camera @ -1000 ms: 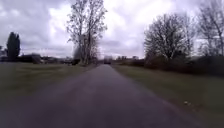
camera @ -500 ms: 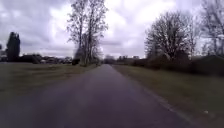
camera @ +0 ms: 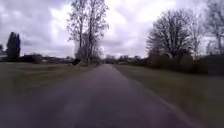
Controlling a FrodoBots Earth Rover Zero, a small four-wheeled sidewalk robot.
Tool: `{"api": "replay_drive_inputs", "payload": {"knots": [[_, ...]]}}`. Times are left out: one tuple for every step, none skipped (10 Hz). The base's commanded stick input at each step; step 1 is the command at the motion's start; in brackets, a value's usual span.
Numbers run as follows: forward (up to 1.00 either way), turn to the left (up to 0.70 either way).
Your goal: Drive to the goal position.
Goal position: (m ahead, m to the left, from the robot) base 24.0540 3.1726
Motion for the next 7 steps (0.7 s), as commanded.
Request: {"api": "replay_drive_inputs", "payload": {"knots": [[1.0,0.0],[1.0,0.0],[1.0,0.0],[1.0,0.0],[1.0,0.0],[1.0,0.0],[1.0,0.0]]}}
